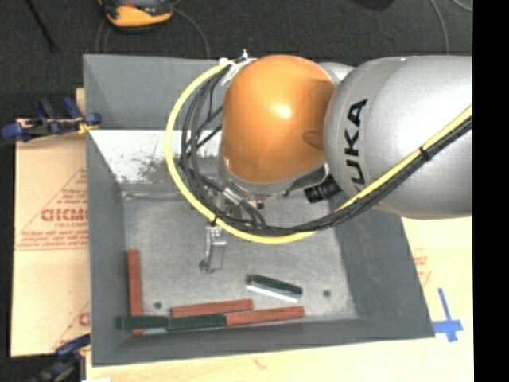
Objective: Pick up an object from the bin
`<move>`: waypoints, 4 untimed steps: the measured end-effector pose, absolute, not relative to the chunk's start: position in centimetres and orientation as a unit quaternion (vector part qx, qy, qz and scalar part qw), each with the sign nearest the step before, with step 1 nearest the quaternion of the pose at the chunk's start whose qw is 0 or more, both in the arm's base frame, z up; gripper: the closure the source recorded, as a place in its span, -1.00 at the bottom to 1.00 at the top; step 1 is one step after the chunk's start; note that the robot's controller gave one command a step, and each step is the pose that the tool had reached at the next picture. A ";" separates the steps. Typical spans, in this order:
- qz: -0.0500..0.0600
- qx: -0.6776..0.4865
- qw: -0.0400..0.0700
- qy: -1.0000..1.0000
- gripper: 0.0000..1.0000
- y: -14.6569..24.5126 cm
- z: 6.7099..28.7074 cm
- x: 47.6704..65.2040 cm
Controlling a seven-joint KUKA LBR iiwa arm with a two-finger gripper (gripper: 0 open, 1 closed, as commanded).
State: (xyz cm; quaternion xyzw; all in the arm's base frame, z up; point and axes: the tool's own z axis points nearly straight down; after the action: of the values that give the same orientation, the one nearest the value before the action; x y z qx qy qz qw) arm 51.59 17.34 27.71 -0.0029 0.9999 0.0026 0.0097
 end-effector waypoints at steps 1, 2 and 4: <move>0.001 -0.010 0.002 1.000 -1.00 13.2 22.3 51.3; 0.000 -0.058 0.002 0.998 -1.00 10.0 17.8 49.5; 0.001 -0.113 0.005 0.994 1.00 10.3 8.9 47.5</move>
Offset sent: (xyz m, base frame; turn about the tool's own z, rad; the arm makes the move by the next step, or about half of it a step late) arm -0.0316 -0.0858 -0.1197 -0.1458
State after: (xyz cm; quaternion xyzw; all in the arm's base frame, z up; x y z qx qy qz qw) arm 47.48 10.25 8.85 -0.1126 0.9936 0.0013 0.0051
